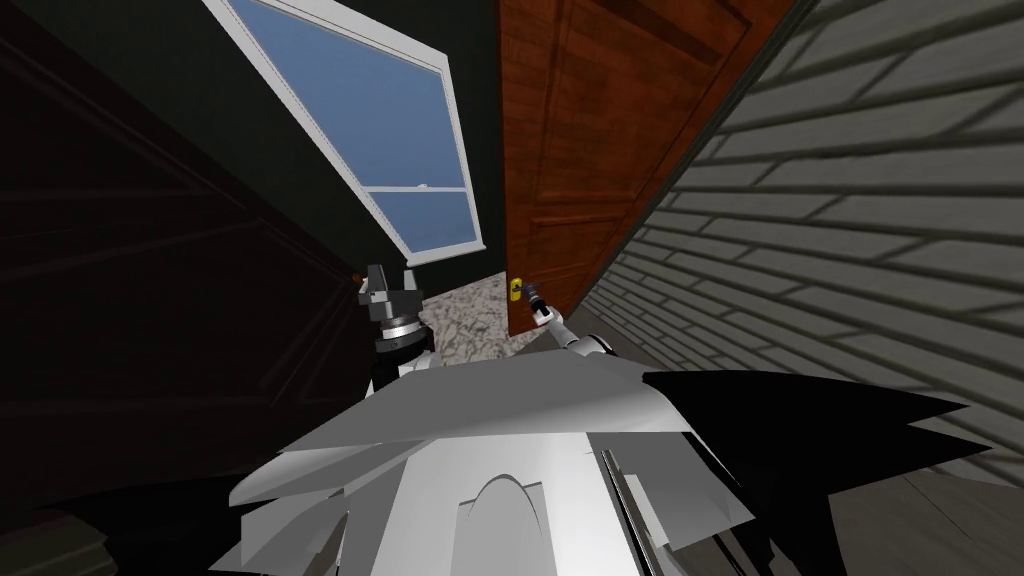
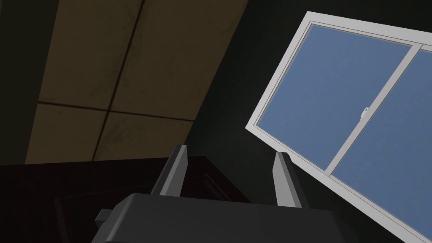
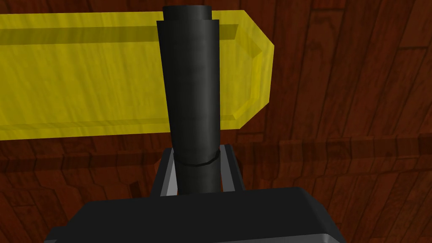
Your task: Push the door open
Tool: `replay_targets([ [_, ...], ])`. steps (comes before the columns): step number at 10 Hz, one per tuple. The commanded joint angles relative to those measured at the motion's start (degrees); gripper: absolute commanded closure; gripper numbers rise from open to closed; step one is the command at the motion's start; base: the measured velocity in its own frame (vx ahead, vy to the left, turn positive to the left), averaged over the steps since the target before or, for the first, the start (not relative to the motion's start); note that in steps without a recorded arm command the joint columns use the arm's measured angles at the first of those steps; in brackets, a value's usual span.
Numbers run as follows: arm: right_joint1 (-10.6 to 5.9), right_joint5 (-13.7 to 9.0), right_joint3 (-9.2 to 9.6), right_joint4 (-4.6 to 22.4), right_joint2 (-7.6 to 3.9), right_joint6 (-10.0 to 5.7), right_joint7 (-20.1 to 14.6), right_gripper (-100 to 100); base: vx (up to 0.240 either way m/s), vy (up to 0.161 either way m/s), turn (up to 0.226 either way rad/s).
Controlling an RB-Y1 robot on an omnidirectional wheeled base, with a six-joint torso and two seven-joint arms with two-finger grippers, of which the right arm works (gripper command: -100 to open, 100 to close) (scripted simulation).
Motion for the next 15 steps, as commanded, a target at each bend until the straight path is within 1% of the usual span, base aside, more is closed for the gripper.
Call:
replay_targets([
  [1,0.05,-0.46,-2.02,-0.44,-0.74,0.33,0.86,100,0.176,0.160,-0.071],
  [4,0.06,-0.83,-3.48,-0.06,-0.93,0.39,1.55,100,0.117,0.115,-0.057],
  [6,0.06,-1.31,-5.34,0.44,-1.18,0.47,2.42,100,0.134,0.150,-0.082],
  [7,0.07,-1.42,-5.79,0.55,-1.24,0.49,2.63,100,0.139,0.140,-0.081],
  [10,0.08,-2.02,-8.14,1.18,-1.55,0.60,3.74,100,0.167,0.190,-0.076],
  [11,0.08,-2.02,-8.14,1.18,-1.55,0.60,3.74,100,0.104,0.094,-0.044],
  [12,0.08,-2.26,-9.07,1.42,-1.67,0.64,4.18,100,0.109,0.094,-0.037],
  [15,0.09,-2.59,-10.38,1.77,-1.84,0.70,4.79,100,0.144,0.122,-0.057],
])
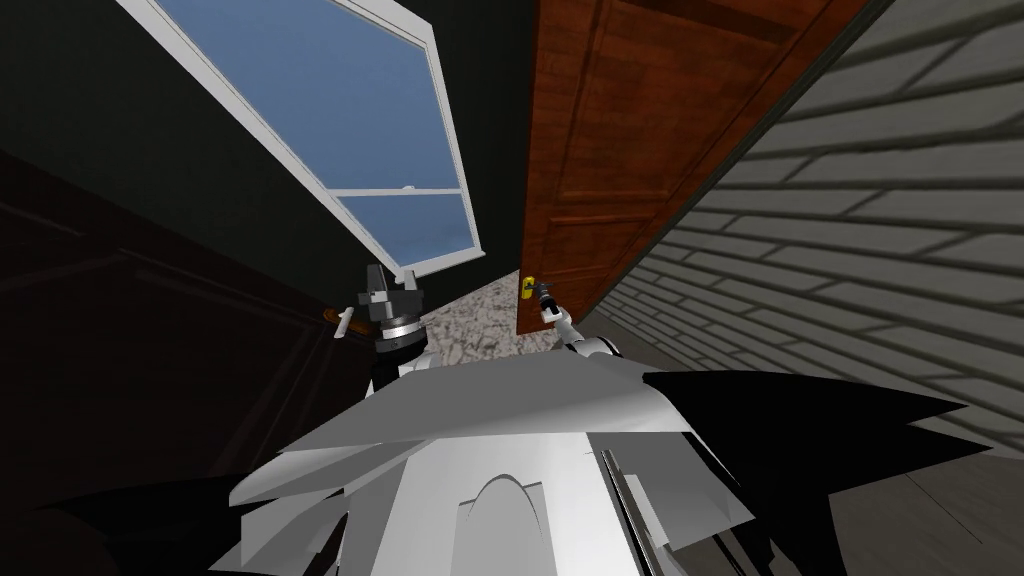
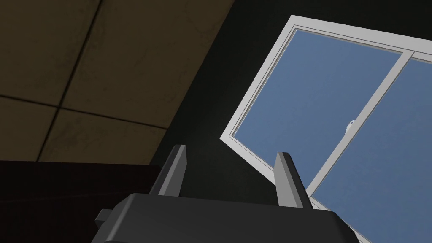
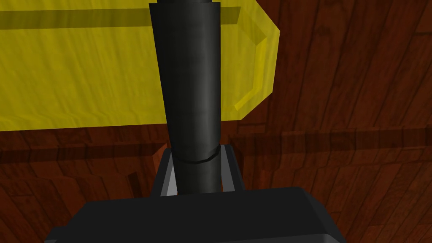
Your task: Push the door open
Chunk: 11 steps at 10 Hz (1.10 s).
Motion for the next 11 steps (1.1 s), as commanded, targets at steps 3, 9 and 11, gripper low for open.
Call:
replay_targets([
  [3,0.02,-0.34,-1.18,0.21,-0.39,-0.08,0.42,100,0.101,0.050,-0.041],
  [9,0.30,-1.20,-4.27,0.79,-1.22,-0.21,1.64,100,0.179,0.072,-0.042],
  [11,0.42,-1.57,-5.59,1.03,-1.58,-0.26,2.16,100,0.210,0.092,-0.069],
])
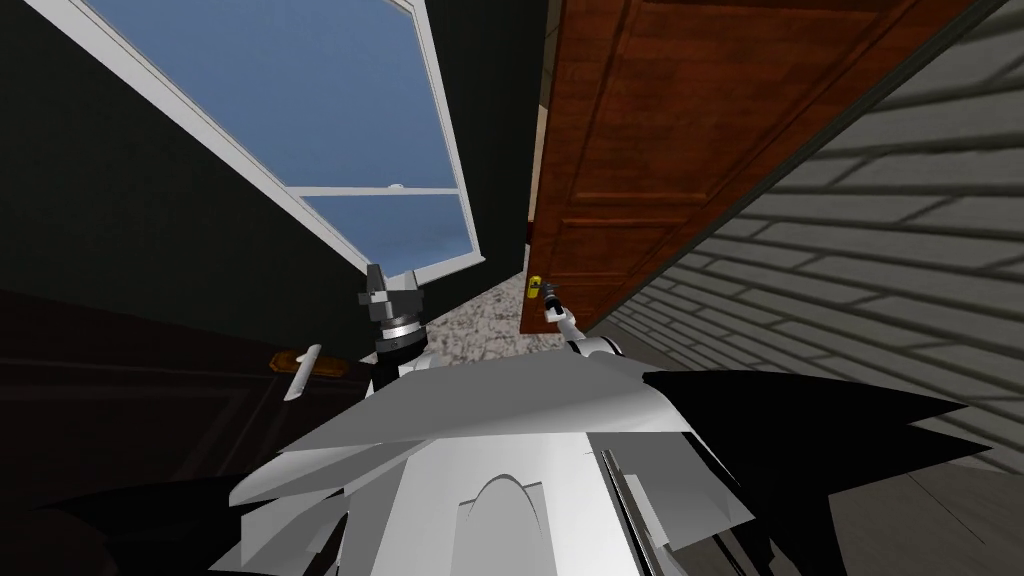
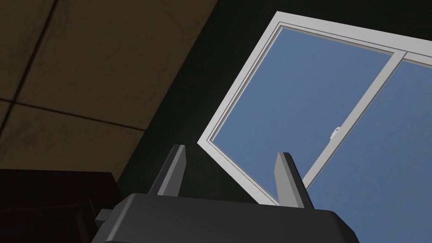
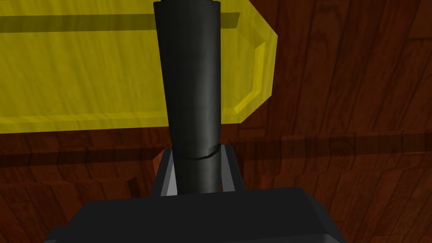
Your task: Push the door open
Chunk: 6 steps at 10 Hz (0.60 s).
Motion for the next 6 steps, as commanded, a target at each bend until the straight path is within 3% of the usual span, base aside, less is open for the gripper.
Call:
replay_targets([
  [1,1.01,-0.16,-0.53,-2.00,-0.84,0.94,-0.12,100,0.130,0.064,-0.028],
  [2,1.01,-0.16,-0.53,-2.00,-0.84,0.94,-0.12,100,0.041,0.015,-0.004],
  [3,1.14,-0.56,-1.93,-1.74,-1.22,0.88,0.43,100,0.116,0.067,-0.046],
  [6,1.27,-0.96,-3.37,-1.47,-1.60,0.82,1.00,100,0.164,0.107,-0.078],
])
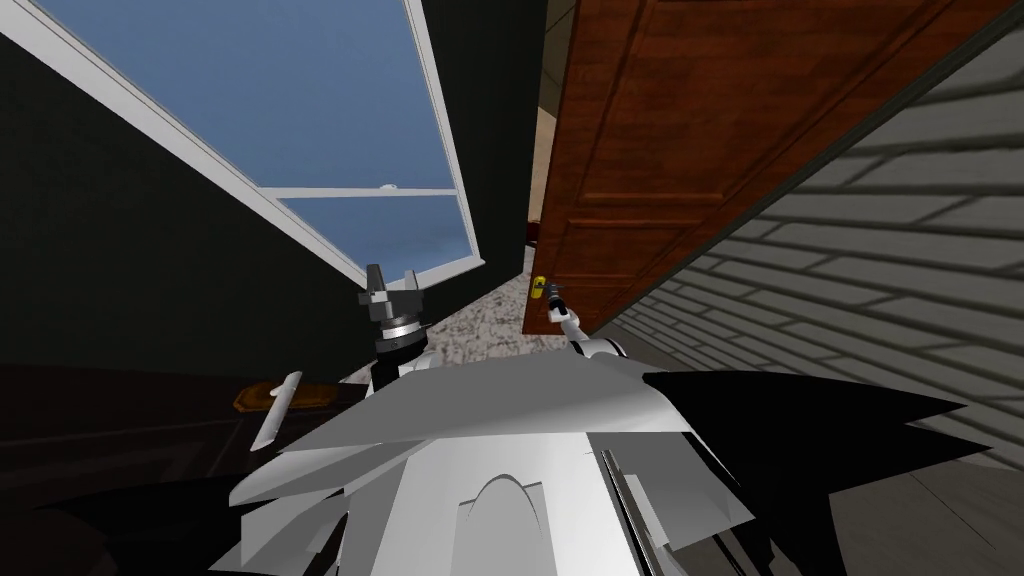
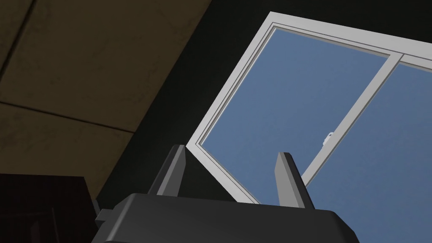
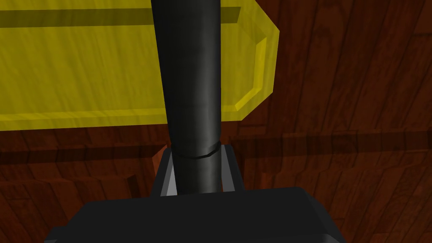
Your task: Push the door open
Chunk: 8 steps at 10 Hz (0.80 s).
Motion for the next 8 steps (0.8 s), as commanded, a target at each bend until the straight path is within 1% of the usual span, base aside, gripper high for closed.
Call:
replay_targets([
  [1,0.30,-0.37,-1.60,-0.88,-0.62,0.24,0.72,100,0.179,0.094,-0.062],
  [8,0.72,-1.67,-6.23,-0.02,-1.87,0.05,2.54,100,0.180,0.105,-0.068],
])
